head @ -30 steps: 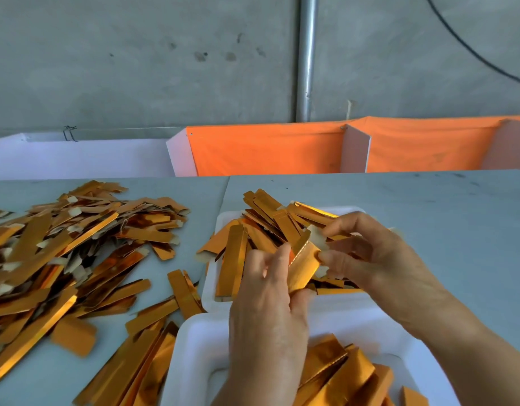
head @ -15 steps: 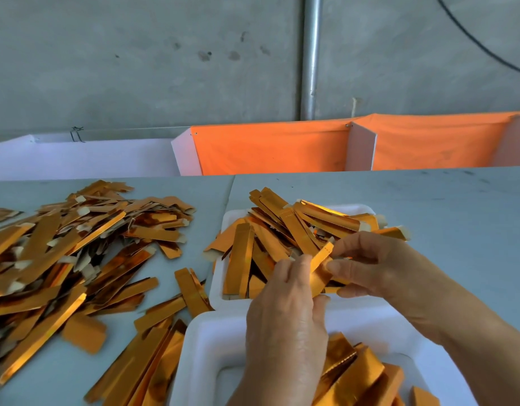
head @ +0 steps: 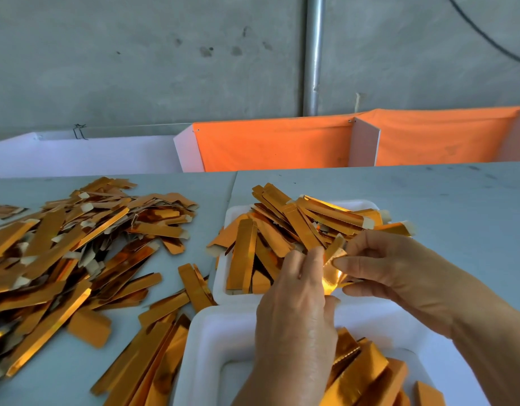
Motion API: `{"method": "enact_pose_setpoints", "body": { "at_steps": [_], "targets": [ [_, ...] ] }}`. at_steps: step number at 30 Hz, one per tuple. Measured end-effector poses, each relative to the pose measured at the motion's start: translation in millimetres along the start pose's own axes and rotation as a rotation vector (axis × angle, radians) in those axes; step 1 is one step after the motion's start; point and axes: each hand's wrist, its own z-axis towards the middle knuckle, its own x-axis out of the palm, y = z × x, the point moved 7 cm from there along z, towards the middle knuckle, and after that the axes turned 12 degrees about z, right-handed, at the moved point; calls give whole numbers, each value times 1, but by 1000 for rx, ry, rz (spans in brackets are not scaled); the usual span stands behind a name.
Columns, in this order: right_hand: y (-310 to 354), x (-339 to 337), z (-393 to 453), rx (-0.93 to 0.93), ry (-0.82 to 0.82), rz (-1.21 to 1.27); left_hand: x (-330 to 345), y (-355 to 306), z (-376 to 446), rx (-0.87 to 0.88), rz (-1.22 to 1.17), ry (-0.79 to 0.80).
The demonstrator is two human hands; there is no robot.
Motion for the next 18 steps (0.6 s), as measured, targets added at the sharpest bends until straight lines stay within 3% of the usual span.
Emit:
{"method": "enact_pose_setpoints", "body": {
  "at_steps": [6, 18],
  "targets": [
    [4, 1, -3, -26, 114, 17, -2, 2, 0, 16, -48, -9],
    [-1, 8, -3, -48, 190, -9, -9, -2, -2, 77, 5, -73]
  ]
}}
